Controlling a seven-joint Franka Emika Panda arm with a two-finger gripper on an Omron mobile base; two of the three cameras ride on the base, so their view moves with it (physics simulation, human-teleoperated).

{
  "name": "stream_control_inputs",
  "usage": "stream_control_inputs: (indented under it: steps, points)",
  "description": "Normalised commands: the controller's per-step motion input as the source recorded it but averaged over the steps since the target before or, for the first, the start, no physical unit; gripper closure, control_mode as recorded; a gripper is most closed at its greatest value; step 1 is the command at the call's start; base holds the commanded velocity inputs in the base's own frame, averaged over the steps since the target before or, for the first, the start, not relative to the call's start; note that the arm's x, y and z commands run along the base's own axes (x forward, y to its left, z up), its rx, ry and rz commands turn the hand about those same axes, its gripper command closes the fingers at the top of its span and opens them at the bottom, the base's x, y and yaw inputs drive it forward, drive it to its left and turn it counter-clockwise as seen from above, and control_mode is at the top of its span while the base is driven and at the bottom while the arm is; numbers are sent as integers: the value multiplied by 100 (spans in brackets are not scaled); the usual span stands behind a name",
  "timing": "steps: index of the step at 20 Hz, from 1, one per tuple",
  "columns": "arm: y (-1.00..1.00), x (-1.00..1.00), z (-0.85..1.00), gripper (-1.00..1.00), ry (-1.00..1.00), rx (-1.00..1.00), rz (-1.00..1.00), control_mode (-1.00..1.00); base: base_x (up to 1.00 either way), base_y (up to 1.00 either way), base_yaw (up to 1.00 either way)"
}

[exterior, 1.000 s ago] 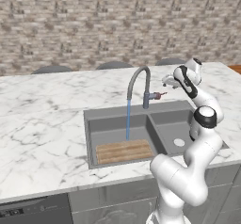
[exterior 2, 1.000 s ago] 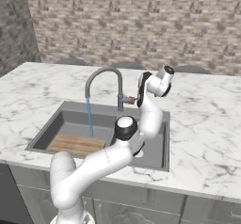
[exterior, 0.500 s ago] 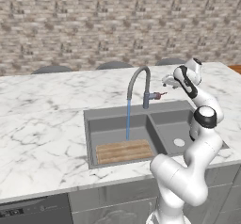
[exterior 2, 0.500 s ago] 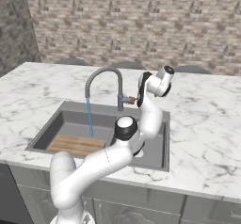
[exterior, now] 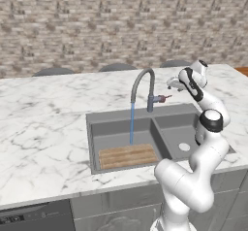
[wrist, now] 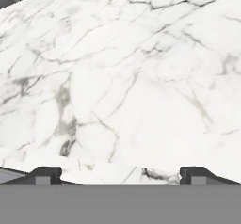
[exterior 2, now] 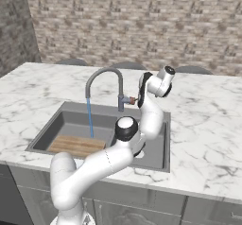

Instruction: Turn on the sink faucet with hot water and rinse the cutting board for ten seconds, then turn off the faucet. Push the cutting board to reach the water if necessary.

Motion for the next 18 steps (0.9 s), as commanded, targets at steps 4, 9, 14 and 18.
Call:
stream_control_inputs:
  steps: [4,9,14,18]
  points:
    - [0,0,0,-100,0,0,0,-100,0,0,0]
    - [0,0,0,-100,0,0,0,-100,0,0,0]
    - [0,0,0,-100,0,0,0,-100,0,0,0]
    - [0,0,0,-100,0,0,0,-100,0,0,0]
